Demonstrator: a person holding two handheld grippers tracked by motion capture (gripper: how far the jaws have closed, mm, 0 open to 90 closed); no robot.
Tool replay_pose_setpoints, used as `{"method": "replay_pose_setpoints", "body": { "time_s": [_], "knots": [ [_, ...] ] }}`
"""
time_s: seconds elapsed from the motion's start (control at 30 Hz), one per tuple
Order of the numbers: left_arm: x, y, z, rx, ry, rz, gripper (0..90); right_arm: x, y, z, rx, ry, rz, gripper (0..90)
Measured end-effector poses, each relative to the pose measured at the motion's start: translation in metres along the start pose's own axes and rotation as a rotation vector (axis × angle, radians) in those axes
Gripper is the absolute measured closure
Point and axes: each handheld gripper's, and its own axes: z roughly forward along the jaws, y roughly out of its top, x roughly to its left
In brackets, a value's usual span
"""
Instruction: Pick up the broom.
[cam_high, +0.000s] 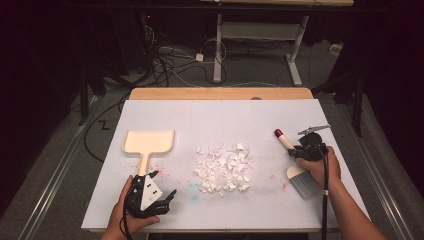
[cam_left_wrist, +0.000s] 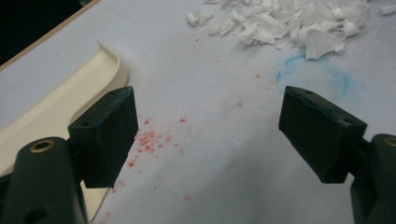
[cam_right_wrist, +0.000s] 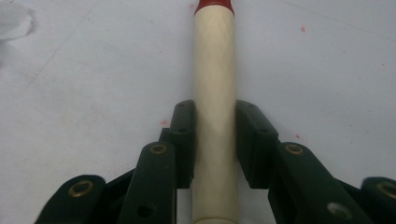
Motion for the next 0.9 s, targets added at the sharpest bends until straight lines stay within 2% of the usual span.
{"method": "replay_pose_setpoints", "body": {
  "time_s": [0.1, 0.13, 0.33, 0.5, 0.57, 0.6, 0.63, 0.67, 0.7, 0.77, 0.8, 0.83, 0.9],
  "knots": [
    [0.001, 0.000, 0.001, 0.001, 0.000, -0.008, 18.8, 0.000, 0.000, -0.008, -0.031, -0.001, -0.010, 70.9],
    [0.002, 0.000, 0.001, 0.000, -0.001, -0.009, 18.9, 0.000, 0.001, -0.015, -0.067, -0.005, -0.021, 70.9],
    [0.001, 0.000, 0.000, -0.003, 0.000, -0.008, 18.9, 0.007, 0.003, -0.045, -0.200, -0.028, -0.050, 71.0],
    [0.001, 0.003, -0.002, -0.019, -0.006, -0.021, 19.3, 0.012, 0.005, -0.076, -0.349, -0.056, -0.045, 71.1],
    [0.002, 0.006, -0.004, -0.036, -0.014, -0.037, 19.4, 0.015, 0.005, -0.087, -0.410, -0.063, -0.039, 71.1],
    [0.003, 0.010, -0.007, -0.054, -0.025, -0.058, 19.4, 0.018, 0.005, -0.091, -0.439, -0.064, -0.038, 71.2],
    [0.003, 0.012, -0.007, -0.069, -0.021, -0.060, 19.5, 0.022, 0.003, -0.097, -0.504, -0.086, -0.034, 71.2],
    [0.003, 0.012, -0.007, -0.069, -0.021, -0.060, 20.0, 0.028, 0.003, -0.103, -0.537, -0.091, -0.048, 71.2],
    [0.002, 0.018, -0.009, -0.076, -0.024, -0.083, 20.9, 0.033, 0.006, -0.108, -0.541, -0.079, -0.070, 71.1],
    [-0.001, 0.026, -0.011, -0.101, -0.053, -0.106, 20.9, 0.044, 0.007, -0.118, -0.603, -0.043, -0.058, 71.1],
    [-0.001, 0.026, -0.011, -0.101, -0.053, -0.106, 21.0, 0.050, 0.010, -0.121, -0.602, -0.025, -0.074, 71.1],
    [-0.004, 0.038, -0.012, -0.113, -0.085, -0.131, 21.1, 0.058, 0.011, -0.125, -0.631, -0.024, -0.077, 71.1],
    [-0.010, 0.054, -0.013, -0.143, -0.113, -0.124, 21.4, 0.072, 0.013, -0.130, -0.657, -0.018, -0.108, 71.1]
  ]
}}
